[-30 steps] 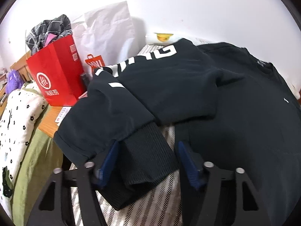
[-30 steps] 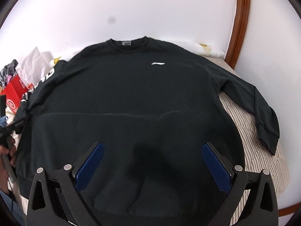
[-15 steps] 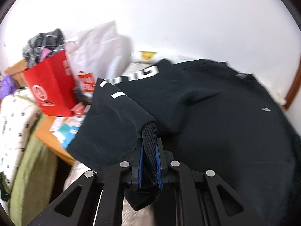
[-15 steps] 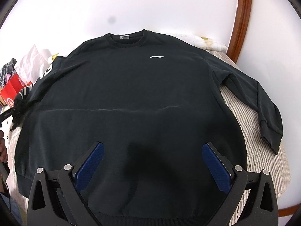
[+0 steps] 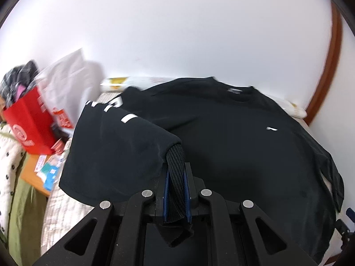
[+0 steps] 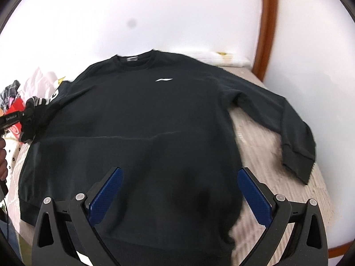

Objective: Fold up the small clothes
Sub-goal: 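Grasp the lettered sleeve cuff with the left tool and fold it across the body, then open the left tool to release the folded sleeve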

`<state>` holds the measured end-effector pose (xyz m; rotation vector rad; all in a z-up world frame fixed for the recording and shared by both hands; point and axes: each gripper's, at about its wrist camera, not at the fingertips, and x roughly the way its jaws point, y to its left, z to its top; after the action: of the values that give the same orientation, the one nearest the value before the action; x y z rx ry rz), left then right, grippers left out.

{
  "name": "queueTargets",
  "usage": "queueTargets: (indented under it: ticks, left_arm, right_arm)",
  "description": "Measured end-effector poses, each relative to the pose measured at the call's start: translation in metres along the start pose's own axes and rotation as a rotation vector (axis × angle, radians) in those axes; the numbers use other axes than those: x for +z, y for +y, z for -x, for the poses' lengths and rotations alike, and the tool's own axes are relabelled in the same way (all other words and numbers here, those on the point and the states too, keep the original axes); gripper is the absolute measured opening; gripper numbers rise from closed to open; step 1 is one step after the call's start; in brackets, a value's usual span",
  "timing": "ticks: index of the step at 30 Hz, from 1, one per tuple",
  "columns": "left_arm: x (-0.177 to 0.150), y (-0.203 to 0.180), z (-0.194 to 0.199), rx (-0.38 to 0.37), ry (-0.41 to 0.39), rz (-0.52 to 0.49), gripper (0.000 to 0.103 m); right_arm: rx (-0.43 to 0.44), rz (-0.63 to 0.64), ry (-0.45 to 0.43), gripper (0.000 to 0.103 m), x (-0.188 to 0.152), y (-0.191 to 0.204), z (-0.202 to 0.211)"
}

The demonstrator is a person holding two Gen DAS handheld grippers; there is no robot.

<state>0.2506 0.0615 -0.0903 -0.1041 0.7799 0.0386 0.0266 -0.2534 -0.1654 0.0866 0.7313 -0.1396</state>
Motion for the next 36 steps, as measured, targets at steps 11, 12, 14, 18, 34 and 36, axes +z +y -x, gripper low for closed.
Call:
queueTargets:
  ticks: [11, 12, 14, 18, 34, 36]
  left_arm:
    - [0.013, -0.117, -0.025, -0.104, 0.036, -0.077, 0.011]
    - [0.014, -0.127, -0.030, -0.109, 0.044, -0.079, 0.011]
    - [0.013, -0.143, -0.032, -0.116, 0.048, -0.083, 0.011]
    - [0.015, -0.171, -0.038, -0.152, 0.063, -0.087, 0.011]
    - [0.001, -0.211, -0.034, -0.271, 0.072, -0.121, 0.046]
    - [0.002, -0.200, -0.023, -0.270, 0.035, -0.123, 0.071]
  right_arm:
    - [0.010, -0.028, 0.013, 0.101, -0.019, -0.047, 0.001]
    - [0.013, -0.028, 0.012, 0.101, -0.020, -0.049, 0.001]
    - [0.022, -0.026, 0.013, 0.101, -0.023, -0.053, 0.001]
    - [0.033, -0.025, 0.011, 0.101, -0.028, -0.062, -0.002]
    - [0.077, -0.046, 0.041, 0.101, -0.031, -0.072, -0.017]
    - [0.091, -0.029, 0.028, 0.101, -0.023, -0.063, -0.017]
